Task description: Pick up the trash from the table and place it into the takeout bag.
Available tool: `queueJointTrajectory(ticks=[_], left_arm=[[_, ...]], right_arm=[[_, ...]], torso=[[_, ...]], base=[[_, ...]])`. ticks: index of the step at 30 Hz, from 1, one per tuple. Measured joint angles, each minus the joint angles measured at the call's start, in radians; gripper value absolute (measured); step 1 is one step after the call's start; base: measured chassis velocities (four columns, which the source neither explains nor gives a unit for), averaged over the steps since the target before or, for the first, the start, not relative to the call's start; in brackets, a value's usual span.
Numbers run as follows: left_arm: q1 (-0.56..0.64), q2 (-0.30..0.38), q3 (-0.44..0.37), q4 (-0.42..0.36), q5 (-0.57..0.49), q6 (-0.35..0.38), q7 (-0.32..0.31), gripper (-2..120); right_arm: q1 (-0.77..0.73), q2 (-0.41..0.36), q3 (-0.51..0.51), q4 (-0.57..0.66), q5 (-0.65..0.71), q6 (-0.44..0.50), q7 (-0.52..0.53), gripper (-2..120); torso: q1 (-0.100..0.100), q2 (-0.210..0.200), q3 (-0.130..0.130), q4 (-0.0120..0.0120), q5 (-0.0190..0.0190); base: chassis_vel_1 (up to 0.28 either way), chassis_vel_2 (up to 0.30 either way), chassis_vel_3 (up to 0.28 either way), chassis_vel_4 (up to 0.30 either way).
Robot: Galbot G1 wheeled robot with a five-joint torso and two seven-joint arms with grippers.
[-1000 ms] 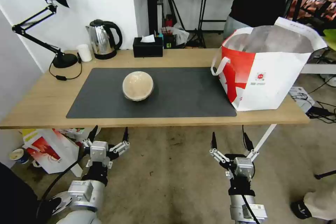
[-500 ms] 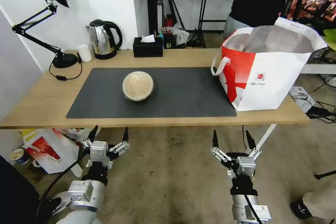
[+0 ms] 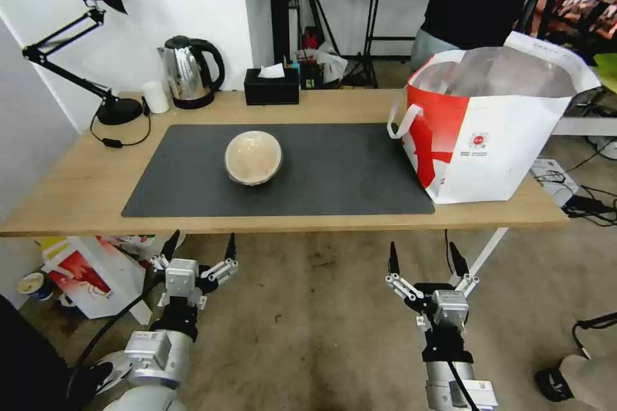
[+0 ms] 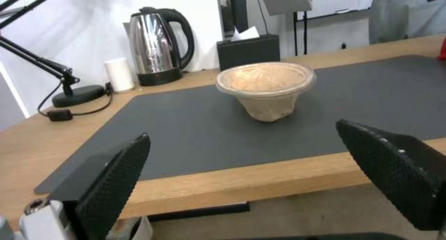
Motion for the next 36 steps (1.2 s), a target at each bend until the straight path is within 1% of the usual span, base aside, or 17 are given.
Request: queueJointTrajectory(ticks=[36], left_arm=[[0.000, 0.000, 0.000, 0.000, 0.000, 0.000, 0.000, 100]], right_arm=[[0.000, 0.000, 0.000, 0.000, 0.000, -0.001, 0.000, 100]], torso=[[0.000, 0.000, 0.000, 0.0000, 0.0000]], base=[[0.000, 0.000, 0.000, 0.000]])
